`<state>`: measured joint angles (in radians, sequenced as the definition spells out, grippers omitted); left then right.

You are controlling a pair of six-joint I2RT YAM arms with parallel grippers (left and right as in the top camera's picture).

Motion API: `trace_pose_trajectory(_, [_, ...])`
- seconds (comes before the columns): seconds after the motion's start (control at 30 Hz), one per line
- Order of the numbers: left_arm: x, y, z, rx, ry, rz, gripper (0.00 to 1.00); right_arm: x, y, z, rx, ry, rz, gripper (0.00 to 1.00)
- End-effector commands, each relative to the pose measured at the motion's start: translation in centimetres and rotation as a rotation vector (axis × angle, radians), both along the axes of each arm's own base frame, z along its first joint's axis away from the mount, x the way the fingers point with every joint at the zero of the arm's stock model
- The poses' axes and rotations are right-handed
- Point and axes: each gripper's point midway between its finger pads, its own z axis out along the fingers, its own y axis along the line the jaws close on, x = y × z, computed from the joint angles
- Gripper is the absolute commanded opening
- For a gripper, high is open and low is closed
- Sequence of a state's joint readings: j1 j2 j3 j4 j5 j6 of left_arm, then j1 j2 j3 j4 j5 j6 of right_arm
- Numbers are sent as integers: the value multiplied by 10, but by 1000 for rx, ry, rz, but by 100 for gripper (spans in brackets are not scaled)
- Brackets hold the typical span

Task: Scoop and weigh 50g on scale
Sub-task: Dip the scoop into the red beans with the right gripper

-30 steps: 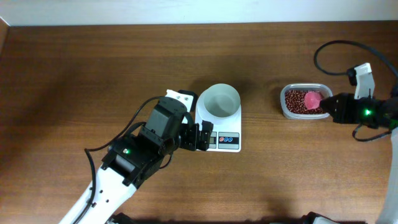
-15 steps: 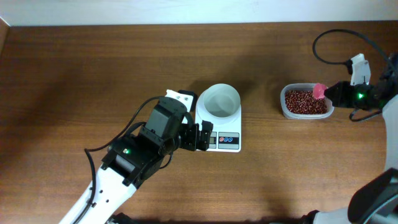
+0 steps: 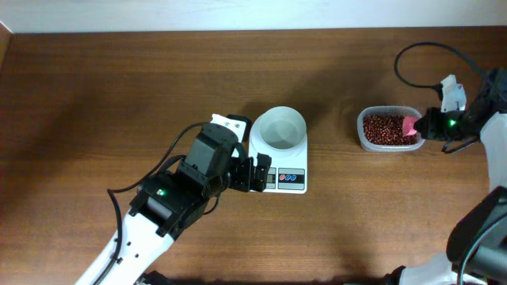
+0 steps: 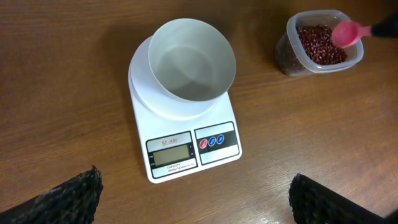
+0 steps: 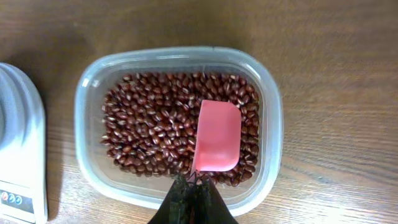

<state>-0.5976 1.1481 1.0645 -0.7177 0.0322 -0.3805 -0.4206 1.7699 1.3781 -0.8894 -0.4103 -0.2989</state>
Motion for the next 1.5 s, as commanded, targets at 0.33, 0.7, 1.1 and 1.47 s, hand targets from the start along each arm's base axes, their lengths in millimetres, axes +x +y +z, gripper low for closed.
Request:
trace_pose_trajectory(0.33, [1, 0, 12, -1, -39, -10, 99, -8, 3, -34, 61, 116, 0, 4])
trace_pose_trajectory(0.7, [1, 0, 12, -1, -39, -10, 99, -6, 21, -31, 178, 98, 4, 4])
trace_pose_trajectory(1.1, [1, 0, 12, -1, -39, -10, 99, -8, 16, -28, 392, 68, -61, 4])
trace_pose_trajectory(1.47, [1, 0, 12, -1, -39, -10, 99, -9, 12, -24, 505, -1, -89, 4])
